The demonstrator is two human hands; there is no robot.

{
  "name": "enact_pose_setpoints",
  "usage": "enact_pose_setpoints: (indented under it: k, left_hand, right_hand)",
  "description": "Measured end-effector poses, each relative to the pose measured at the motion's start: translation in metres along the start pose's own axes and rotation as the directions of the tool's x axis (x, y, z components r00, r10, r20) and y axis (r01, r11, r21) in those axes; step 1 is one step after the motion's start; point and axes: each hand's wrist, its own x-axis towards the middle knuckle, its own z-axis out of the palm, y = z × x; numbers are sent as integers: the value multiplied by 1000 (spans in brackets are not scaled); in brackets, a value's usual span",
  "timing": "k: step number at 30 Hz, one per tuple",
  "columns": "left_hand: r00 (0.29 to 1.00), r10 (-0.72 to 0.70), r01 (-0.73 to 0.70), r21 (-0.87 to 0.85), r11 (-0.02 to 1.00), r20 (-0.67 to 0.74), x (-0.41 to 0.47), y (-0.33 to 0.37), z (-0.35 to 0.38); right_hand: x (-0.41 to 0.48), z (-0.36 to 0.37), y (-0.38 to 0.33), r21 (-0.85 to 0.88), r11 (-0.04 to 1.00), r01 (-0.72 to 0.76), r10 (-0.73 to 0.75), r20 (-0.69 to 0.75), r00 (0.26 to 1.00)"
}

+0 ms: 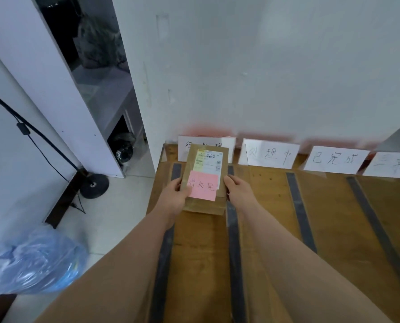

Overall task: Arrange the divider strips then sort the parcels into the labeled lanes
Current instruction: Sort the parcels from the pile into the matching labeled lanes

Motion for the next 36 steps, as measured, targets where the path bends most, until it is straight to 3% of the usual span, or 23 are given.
enact_pose_setpoints:
  k: [20, 29, 33, 36]
  left_hand:
    - [999, -2, 2, -9, 1000, 35, 17, -12, 3]
    - [999, -14, 13, 22, 1000, 39, 17, -11, 8]
    - [994, 86, -74, 180, 981, -60, 10, 1, 6]
    - [970, 242, -220, 320, 922, -32, 3, 15, 4]
  right_hand:
    - [21, 13, 12, -23, 999, -48, 47, -51, 998]
    - [22, 9, 15, -139, 990, -16, 6, -75, 997]
    - [10, 6, 4, -290, 956, 50, -82, -102, 991]
    - [-12, -2, -14, -382, 914, 139, -202, -132, 970]
